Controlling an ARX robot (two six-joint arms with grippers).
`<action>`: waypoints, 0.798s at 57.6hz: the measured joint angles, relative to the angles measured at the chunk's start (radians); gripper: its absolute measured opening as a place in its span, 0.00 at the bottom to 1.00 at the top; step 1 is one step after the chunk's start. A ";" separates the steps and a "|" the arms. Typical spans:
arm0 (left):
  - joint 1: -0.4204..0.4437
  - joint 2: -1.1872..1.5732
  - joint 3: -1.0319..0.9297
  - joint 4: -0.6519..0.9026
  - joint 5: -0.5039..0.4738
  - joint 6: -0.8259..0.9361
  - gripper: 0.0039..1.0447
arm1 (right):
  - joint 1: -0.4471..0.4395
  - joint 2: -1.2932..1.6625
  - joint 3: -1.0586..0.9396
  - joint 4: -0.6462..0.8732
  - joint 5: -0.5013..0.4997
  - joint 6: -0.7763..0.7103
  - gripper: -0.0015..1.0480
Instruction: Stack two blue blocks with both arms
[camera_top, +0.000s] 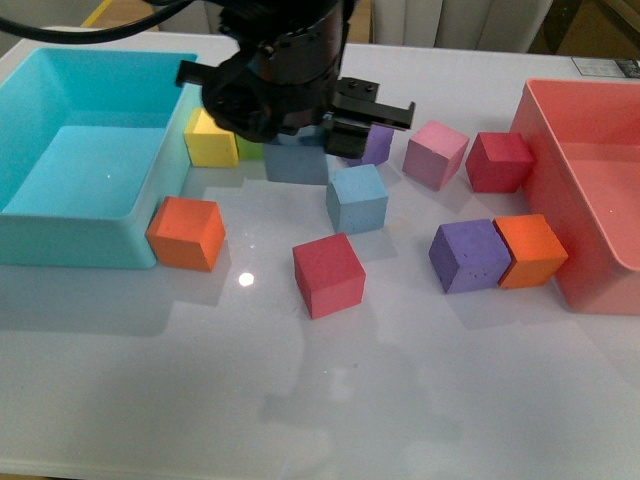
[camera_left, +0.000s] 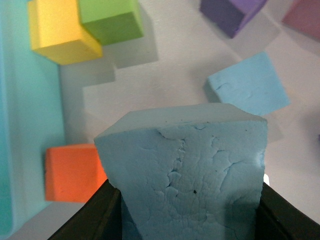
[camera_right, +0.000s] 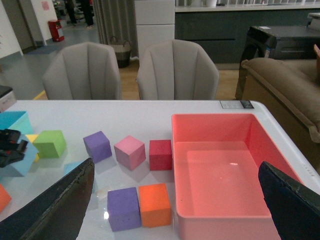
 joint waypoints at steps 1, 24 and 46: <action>-0.002 0.007 0.011 -0.004 0.002 0.003 0.46 | 0.000 0.000 0.000 0.000 0.000 0.000 0.91; -0.042 0.237 0.307 -0.137 0.037 0.086 0.46 | 0.000 0.000 0.000 0.000 0.000 0.000 0.91; -0.030 0.347 0.483 -0.215 0.040 0.116 0.46 | 0.000 0.000 0.000 0.000 0.000 0.000 0.91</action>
